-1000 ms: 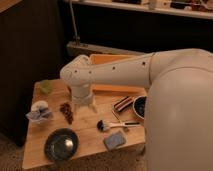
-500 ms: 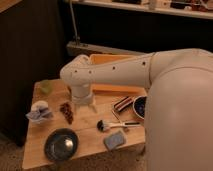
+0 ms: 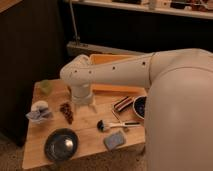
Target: Place grapes in table surface
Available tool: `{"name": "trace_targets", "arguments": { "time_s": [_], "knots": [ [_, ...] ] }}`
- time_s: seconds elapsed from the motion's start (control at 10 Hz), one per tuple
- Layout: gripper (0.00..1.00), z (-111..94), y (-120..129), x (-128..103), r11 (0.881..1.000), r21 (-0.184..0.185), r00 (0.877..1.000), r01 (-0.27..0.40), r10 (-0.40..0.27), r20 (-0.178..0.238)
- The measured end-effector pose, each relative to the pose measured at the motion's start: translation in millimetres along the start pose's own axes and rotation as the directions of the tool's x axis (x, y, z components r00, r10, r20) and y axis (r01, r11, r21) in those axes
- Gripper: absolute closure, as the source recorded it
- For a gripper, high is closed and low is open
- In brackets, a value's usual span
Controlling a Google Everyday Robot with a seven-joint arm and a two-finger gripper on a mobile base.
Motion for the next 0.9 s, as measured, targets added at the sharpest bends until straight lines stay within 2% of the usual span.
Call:
{"name": "trace_targets", "arguments": {
  "time_s": [0.2,0.3,0.4,0.5,0.6,0.7,0.8,0.9],
  "knots": [
    [0.35,0,0,0,1.0,0.0,1.0,0.001,-0.001,0.0],
    [0.35,0,1,-1,1.0,-0.016,1.0,0.017,-0.017,0.008],
    [0.35,-1,5,-7,0.997,-0.055,0.998,0.061,-0.06,0.03],
    [0.35,-4,12,-18,0.983,-0.13,0.99,0.128,-0.12,0.071],
    [0.35,-6,22,-27,0.972,-0.172,0.984,0.163,-0.147,0.098],
    [0.35,-10,38,-42,0.952,-0.227,0.975,0.204,-0.178,0.133],
    [0.35,-14,56,-58,0.935,-0.26,0.965,0.241,-0.203,0.166],
    [0.35,-17,76,-74,0.92,-0.274,0.952,0.28,-0.23,0.2]
  ]
}}
